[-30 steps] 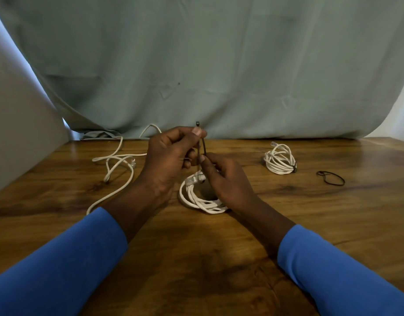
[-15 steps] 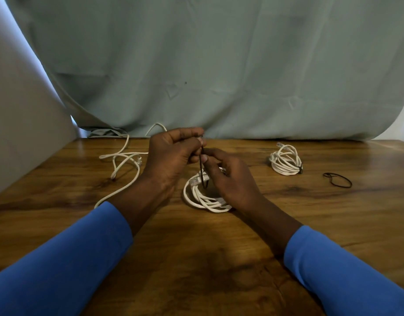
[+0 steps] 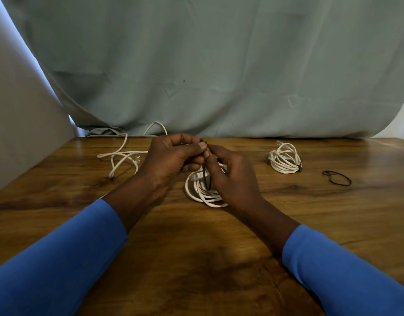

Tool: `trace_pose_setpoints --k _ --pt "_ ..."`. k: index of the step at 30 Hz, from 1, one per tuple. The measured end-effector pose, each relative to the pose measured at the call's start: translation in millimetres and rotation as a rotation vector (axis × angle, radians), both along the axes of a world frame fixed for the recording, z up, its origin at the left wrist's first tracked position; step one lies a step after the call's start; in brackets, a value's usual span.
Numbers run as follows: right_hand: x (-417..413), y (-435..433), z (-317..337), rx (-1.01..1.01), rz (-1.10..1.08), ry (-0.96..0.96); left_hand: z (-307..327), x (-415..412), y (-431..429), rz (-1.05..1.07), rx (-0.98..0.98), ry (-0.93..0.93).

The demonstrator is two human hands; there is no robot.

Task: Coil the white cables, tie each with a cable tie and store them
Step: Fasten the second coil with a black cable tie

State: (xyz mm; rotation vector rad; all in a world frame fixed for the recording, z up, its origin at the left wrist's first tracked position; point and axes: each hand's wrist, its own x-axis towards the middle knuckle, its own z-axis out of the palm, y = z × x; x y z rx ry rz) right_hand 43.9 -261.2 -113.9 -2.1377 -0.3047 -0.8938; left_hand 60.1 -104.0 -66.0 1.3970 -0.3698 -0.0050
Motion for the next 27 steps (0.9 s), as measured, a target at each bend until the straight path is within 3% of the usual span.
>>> trace_pose_setpoints --k 9,19,27 --pt "-4 2 -1 0.177 0.023 -0.054 1 -4 -4 -0.035 -0.033 -0.008" --pt "-5 4 0 0.215 -0.014 -0.024 4 1 3 0.055 0.014 -0.136" --pt "-2 1 -1 0.099 -0.062 -0.071 11 -5 5 -0.163 -0.076 0.089"
